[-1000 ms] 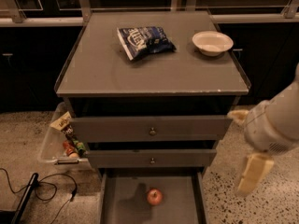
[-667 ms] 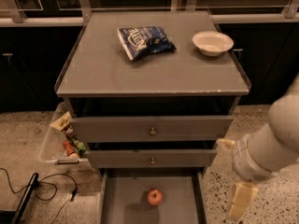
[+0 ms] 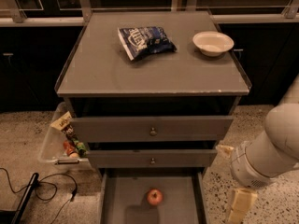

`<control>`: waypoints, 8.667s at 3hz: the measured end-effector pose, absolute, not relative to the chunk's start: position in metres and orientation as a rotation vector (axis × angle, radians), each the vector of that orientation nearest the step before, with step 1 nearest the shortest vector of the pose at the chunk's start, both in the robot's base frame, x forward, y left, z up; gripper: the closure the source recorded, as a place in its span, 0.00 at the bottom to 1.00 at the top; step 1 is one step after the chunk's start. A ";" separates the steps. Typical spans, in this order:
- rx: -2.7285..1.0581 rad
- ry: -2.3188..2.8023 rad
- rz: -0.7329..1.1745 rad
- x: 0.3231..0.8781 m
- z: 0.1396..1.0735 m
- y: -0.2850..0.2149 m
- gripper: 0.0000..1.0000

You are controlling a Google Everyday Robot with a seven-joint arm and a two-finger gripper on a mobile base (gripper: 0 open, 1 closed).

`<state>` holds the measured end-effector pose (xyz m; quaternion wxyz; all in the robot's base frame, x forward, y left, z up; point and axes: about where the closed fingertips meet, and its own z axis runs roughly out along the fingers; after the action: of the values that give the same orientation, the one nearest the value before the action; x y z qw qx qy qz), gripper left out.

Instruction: Pick apple from bottom drawer and place on counter

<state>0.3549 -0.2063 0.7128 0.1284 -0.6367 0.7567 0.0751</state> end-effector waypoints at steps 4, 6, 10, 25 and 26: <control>-1.768 2.151 0.495 0.396 0.441 -0.129 0.00; -1.747 2.163 0.487 0.404 0.409 -0.120 0.00; -1.482 2.019 0.609 0.479 0.226 -0.099 0.00; -1.372 1.850 0.779 0.510 0.211 -0.109 1.00; -1.426 1.814 0.696 0.514 0.284 -0.130 1.00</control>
Offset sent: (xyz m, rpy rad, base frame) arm 0.0607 0.0832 -0.2840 0.2381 -0.0093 -0.0393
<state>0.5135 -0.1304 0.2843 0.3577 -0.5526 0.7027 0.2698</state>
